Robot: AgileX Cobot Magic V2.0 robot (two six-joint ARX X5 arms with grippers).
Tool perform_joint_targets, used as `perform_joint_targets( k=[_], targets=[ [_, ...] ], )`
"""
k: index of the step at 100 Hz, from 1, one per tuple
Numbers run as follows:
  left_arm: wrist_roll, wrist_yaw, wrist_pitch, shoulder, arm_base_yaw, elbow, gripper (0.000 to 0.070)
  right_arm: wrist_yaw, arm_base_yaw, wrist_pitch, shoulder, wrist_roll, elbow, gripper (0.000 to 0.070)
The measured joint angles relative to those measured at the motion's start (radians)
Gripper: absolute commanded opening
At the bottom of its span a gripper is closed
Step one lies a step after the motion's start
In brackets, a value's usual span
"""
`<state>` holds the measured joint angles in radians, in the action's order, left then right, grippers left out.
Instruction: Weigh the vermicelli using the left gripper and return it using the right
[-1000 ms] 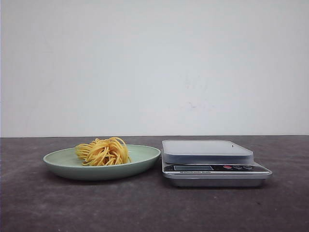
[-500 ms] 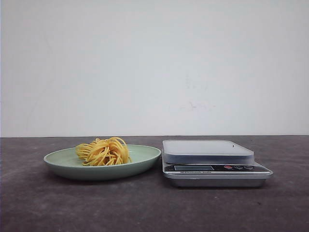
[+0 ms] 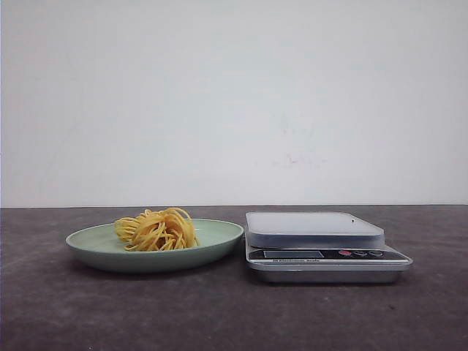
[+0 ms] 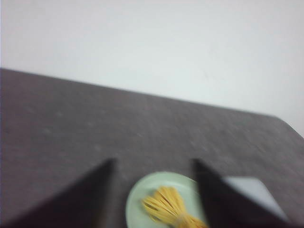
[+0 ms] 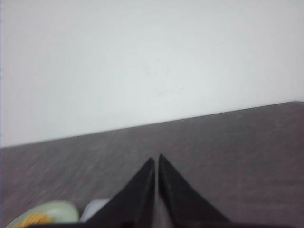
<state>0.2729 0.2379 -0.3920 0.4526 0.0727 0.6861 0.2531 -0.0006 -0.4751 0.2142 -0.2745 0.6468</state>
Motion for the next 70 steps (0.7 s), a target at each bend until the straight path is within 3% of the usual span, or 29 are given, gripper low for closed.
perform_joint_targets(
  k=[6, 32, 47, 61, 70],
  targets=[
    [0.0, 0.033, -0.01, 0.029, 0.0, 0.023, 0.0588, 0.023, 0.0, -0.011, 0.015, 0.001, 0.016, 0.0435],
    [0.049, 0.076, 0.004, 0.208, 0.037, 0.15, 0.0585, 0.067, 0.0, -0.077, 0.085, 0.024, 0.106, 0.046],
    [0.092, 0.078, -0.064, 0.4, 0.108, 0.238, 0.0583, 0.085, 0.0, -0.122, 0.137, 0.066, 0.14, 0.0484],
    [0.122, 0.037, -0.131, 0.59, 0.215, 0.291, 0.0508, 0.101, 0.001, -0.138, 0.162, 0.09, 0.146, 0.0484],
    [0.144, -0.001, -0.147, 0.702, 0.276, 0.32, 0.0505, 0.111, 0.001, -0.142, 0.165, 0.095, 0.147, 0.0484]
  ],
)
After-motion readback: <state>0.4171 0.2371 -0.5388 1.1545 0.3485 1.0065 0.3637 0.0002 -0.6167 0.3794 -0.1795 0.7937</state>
